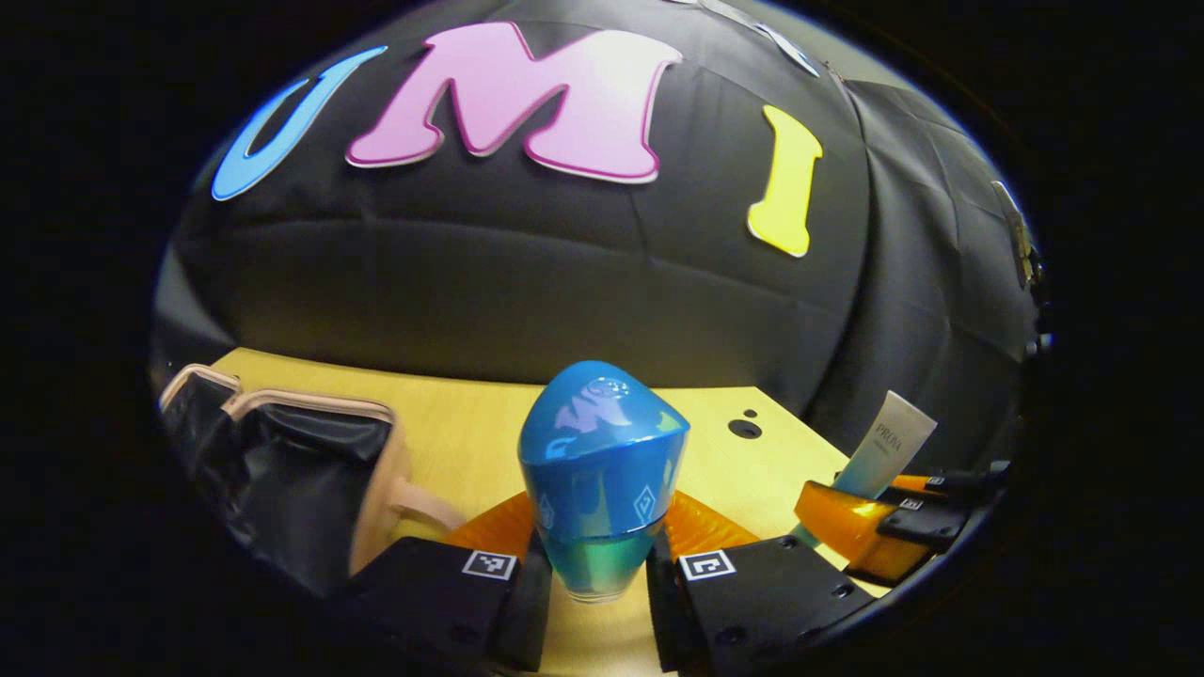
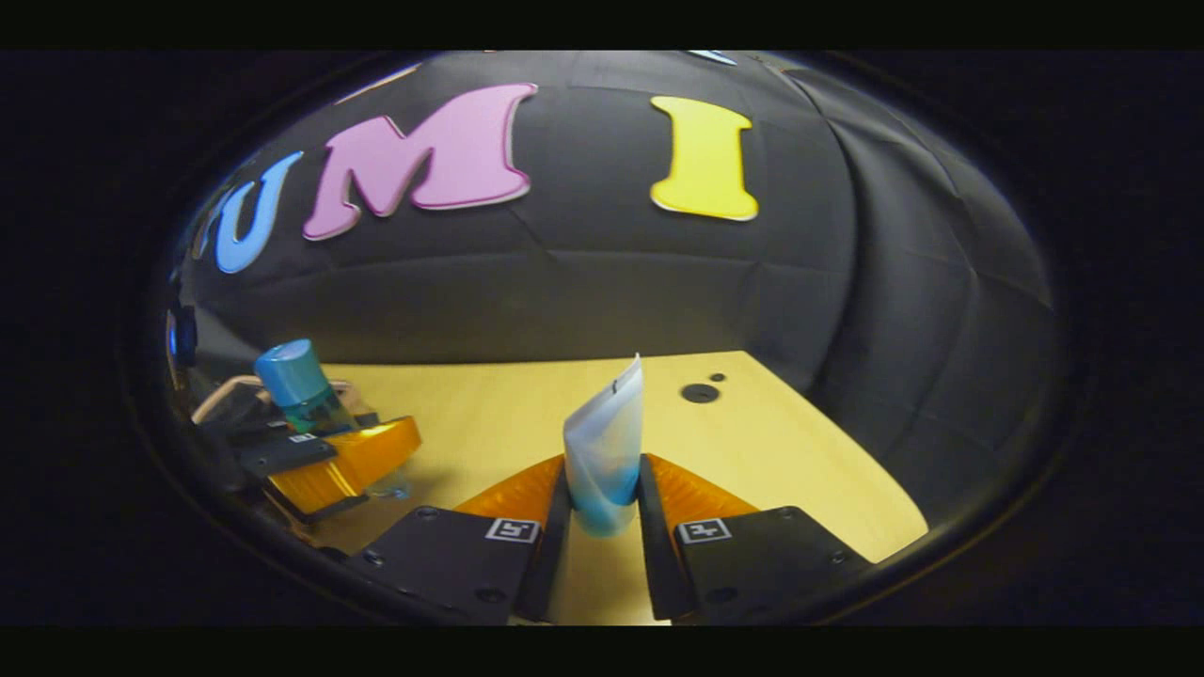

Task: First open the suitcase, pack the skin care products into it, and then close the suitcase.

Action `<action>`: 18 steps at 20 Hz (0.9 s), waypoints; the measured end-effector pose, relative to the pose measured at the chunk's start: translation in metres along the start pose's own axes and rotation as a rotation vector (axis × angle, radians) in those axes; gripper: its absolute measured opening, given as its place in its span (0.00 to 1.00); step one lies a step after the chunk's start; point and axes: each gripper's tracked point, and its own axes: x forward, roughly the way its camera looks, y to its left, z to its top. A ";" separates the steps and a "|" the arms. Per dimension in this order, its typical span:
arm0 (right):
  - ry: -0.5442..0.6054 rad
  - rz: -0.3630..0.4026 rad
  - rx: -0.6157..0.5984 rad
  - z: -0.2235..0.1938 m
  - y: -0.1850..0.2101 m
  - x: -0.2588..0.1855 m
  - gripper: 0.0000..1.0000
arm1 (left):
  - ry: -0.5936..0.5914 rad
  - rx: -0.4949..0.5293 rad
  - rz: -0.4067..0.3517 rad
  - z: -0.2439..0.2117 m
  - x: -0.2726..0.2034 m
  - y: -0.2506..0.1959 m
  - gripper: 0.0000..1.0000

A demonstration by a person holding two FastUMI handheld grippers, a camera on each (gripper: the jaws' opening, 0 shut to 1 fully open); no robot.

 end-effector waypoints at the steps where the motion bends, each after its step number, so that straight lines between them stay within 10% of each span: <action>1: -0.011 0.042 -0.004 0.008 0.023 -0.005 0.39 | -0.012 -0.002 0.028 0.011 -0.013 0.016 0.48; 11: -0.062 0.368 -0.037 0.038 0.211 -0.037 0.38 | 0.182 0.023 0.331 -0.002 -0.082 0.227 0.48; 18: -0.014 0.435 -0.061 0.022 0.271 -0.024 0.38 | 0.449 -0.030 0.361 -0.073 -0.069 0.259 0.52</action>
